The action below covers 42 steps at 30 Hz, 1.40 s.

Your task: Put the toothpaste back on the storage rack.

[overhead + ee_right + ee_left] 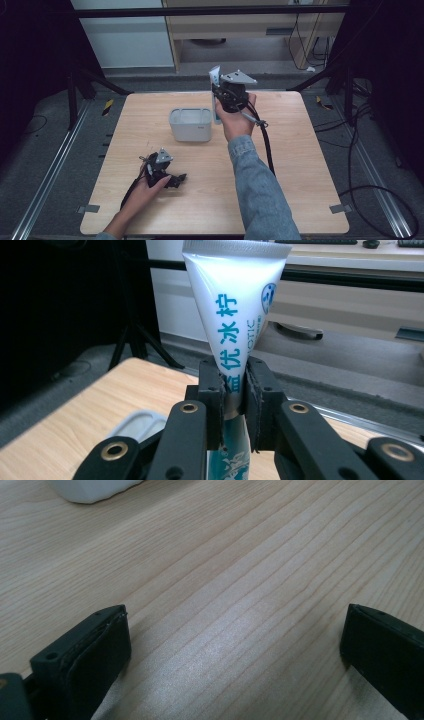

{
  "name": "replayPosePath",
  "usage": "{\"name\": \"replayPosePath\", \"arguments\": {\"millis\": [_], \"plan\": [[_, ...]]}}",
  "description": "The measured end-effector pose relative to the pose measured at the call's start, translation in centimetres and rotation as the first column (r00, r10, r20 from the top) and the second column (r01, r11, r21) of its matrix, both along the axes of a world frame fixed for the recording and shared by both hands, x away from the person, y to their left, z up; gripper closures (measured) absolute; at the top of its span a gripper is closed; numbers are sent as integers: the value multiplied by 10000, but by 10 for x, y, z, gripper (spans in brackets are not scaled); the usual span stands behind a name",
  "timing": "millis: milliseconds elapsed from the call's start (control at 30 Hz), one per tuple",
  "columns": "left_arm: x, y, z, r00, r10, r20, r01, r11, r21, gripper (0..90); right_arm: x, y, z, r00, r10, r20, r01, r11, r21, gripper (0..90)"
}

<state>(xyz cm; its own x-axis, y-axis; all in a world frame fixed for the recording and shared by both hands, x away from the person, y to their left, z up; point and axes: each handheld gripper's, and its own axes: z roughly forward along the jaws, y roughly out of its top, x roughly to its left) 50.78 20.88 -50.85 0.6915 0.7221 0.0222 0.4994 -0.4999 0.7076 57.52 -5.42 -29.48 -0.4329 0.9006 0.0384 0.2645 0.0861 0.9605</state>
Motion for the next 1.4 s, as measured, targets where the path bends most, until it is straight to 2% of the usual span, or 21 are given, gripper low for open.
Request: {"name": "replayPosePath", "arguments": {"millis": [67,167,267,333,367,433,667,967,1167,1400], "plan": [[0,0,0,10000,-2,-1,2,10000,5,0,8,5,3,9999,-102,-36,103,9998,180,794],[0,0,0,10000,-16,-3,16,10000,12,0,16,15,6,9999,-156,-26,156,9999,-70,794],[0,0,0,10000,-15,1,15,10000,13,0,21,26,10,9999,-111,125,112,9999,-104,794],[0,0,0,10000,-17,0,17,10000,17,0,22,28,11,9998,-99,147,101,9999,-112,794],[0,0,0,10000,-9,2,9,10000,17,0,23,35,13,9997,-86,220,92,9995,-300,794],[0,0,0,10000,-9,2,9,10000,18,0,24,40,14,9997,-51,241,61,9993,-382,794],[0,0,0,10000,7,10,-7,10000,-3,0,32,52,14,9995,-26,328,38,9993,-379,794],[0,0,0,10000,2,6,-2,10000,0,0,41,63,8,9995,-45,324,59,9991,-426,794],[0,0,0,10000,9,9,-9,10000,3,0,44,69,2,9993,42,359,-38,10000,-92,794],[0,0,0,10000,2,20,-2,10000,10,0,45,78,-5,9993,224,289,-219,9996,-189,794]]}}
